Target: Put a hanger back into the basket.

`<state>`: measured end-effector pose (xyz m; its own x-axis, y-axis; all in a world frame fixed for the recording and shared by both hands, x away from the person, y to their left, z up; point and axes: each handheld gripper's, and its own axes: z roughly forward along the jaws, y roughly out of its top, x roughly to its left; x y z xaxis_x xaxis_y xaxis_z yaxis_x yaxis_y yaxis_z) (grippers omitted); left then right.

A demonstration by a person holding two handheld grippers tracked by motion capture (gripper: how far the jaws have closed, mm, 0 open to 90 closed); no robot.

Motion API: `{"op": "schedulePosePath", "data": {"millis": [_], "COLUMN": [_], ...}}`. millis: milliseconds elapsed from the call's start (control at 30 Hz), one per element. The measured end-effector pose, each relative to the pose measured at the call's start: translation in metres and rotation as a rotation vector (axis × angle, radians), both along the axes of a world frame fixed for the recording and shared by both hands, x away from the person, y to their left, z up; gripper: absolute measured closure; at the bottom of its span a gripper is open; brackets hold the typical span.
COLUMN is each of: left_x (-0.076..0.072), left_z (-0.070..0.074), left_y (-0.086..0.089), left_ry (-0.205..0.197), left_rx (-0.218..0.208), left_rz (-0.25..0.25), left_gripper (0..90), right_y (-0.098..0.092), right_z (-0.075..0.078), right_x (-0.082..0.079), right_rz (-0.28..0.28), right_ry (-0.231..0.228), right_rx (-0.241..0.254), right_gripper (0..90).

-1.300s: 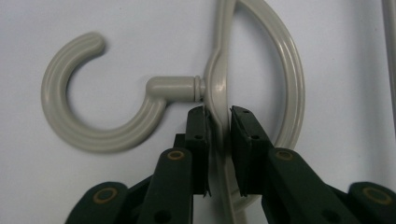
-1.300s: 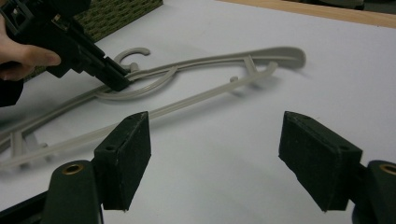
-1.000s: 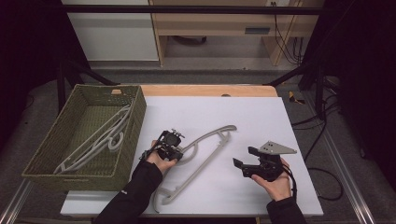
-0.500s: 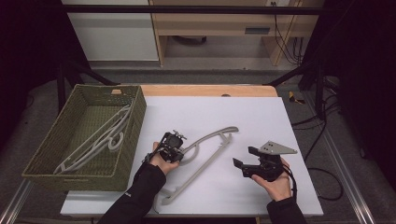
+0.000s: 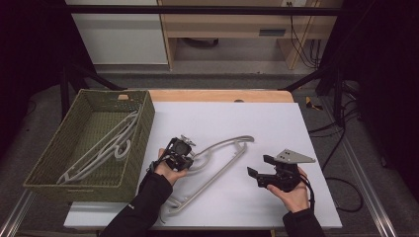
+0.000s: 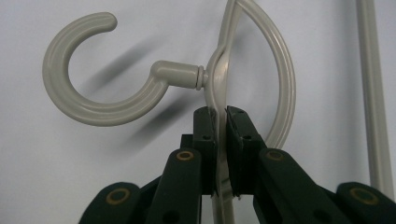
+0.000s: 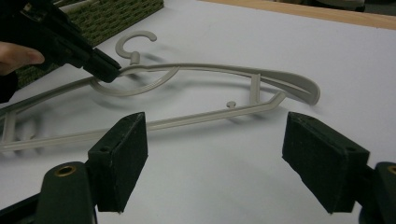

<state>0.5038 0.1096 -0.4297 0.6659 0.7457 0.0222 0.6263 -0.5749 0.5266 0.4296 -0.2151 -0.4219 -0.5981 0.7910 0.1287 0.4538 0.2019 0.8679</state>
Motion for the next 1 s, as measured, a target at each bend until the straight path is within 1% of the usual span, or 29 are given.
{"op": "schedulePosePath", "data": {"millis": [33, 133, 233, 267, 400, 433, 467, 500, 533, 567, 633, 667, 733, 800, 900, 933, 1000], "left_x": [-0.001, -0.003, -0.005, -0.006, -0.007, -0.008, -0.008, -0.009, -0.011, -0.013, -0.015, -0.017, -0.021, -0.024, -0.030, -0.031, -0.033], "left_z": [0.002, 0.008, 0.015, 0.017, 0.028, 0.032, 0.036, 0.039, 0.044, 0.049, 0.060, 0.066, 0.079, 0.093, 0.115, 0.123, 0.138], "left_y": [0.000, 0.000, 0.000, 0.000, 0.005, 0.006, 0.008, 0.009, 0.011, 0.012, 0.016, 0.018, 0.022, 0.026, 0.031, 0.034, 0.040], "left_ry": [-0.008, -0.029, -0.033, -0.039, -0.062, -0.068, -0.073, -0.088, -0.092, -0.110, -0.130, -0.136, -0.158, -0.189, -0.229, -0.246, -0.272], "left_rx": [0.000, -0.024, -0.036, -0.039, -0.079, -0.090, -0.092, -0.109, -0.105, -0.127, -0.136, -0.129, -0.131, -0.127, -0.126, -0.116, -0.111], "left_rz": [-0.001, -0.015, -0.030, -0.034, -0.030, -0.027, -0.031, -0.023, -0.031, -0.021, -0.025, -0.032, -0.038, -0.042, -0.031, -0.032, -0.022], "left_gripper": [83.1, 83.1, 83.2, 83.2, 83.2, 83.2, 83.2, 83.2, 83.2, 83.2, 83.2, 83.2, 83.2, 83.2, 83.2, 83.2, 83.2], "right_y": [0.000, 0.000, 0.000, 0.000, -0.001, -0.002, -0.002, -0.002, -0.002, -0.002, -0.002, -0.002, -0.003, -0.003, -0.004, -0.004, -0.004], "right_z": [0.000, 0.000, 0.001, 0.000, 0.001, 0.001, 0.001, 0.001, 0.001, 0.001, 0.002, 0.002, 0.002, 0.002, 0.003, 0.003, 0.003], "right_x": [0.000, 0.000, 0.000, 0.000, -0.001, 0.000, 0.000, 0.000, 0.000, 0.000, -0.001, -0.001, 0.000, -0.001, -0.001, -0.001, -0.001], "right_rz": [0.001, 0.002, 0.001, -0.002, 0.007, 0.005, 0.006, 0.005, 0.000, -0.003, -0.004, -0.004, 0.002, 0.000, -0.003, -0.004, -0.005], "right_ry": [-0.001, -0.003, -0.005, -0.006, -0.006, -0.008, -0.008, -0.009, -0.007, -0.007, -0.008, -0.008, -0.015, -0.012, -0.013, -0.013, -0.015], "right_rx": [0.005, 0.005, 0.006, 0.004, 0.009, 0.001, 0.000, 0.000, 0.001, 0.007, 0.007, 0.007, 0.000, 0.011, 0.004, 0.007, 0.011], "right_gripper": [22.1, 22.2, 22.4, 22.4, 22.4, 22.5, 22.5, 22.5, 22.4, 22.4, 22.4, 22.4, 22.4, 22.4, 22.4, 22.4, 22.4]}}
